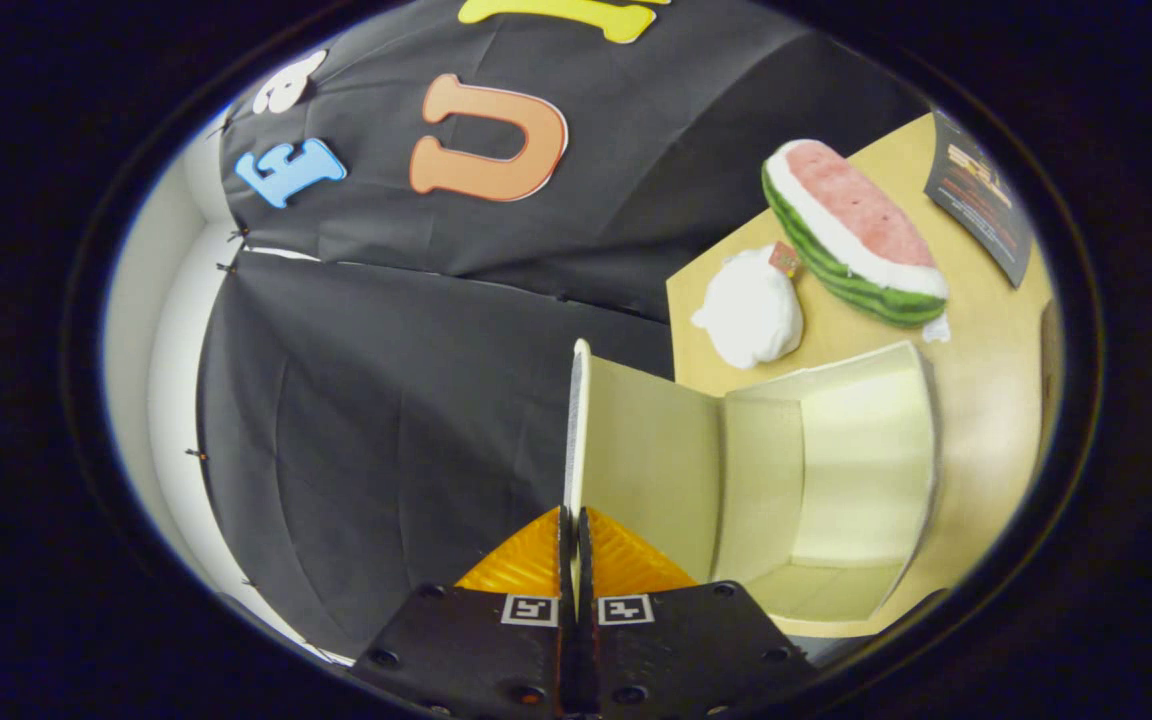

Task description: Open the storage box then place both shoes into the box .Put the left shoe in first, then the right shoe, with the right side of both shoes facing outward in a uniform manner.

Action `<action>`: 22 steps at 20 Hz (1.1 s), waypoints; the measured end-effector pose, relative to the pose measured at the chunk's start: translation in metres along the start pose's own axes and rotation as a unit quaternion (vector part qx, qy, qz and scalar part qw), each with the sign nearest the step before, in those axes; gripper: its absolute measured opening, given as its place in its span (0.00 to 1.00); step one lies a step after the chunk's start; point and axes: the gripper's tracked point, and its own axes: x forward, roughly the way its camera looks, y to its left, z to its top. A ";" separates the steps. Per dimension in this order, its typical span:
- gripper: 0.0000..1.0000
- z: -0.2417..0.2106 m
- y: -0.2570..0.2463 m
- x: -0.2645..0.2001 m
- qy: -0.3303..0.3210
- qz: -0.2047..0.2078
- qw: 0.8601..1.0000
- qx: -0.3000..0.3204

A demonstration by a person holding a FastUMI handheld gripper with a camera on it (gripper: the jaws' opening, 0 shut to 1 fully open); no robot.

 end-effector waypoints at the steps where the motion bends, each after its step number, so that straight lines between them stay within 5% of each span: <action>1: 0.00 -0.004 0.006 0.009 0.003 0.003 1.000 0.000; 12: 0.04 -0.002 0.031 0.073 0.001 -0.011 1.000 0.008; 22: 0.82 0.023 0.028 0.013 -0.038 -0.003 0.999 -0.009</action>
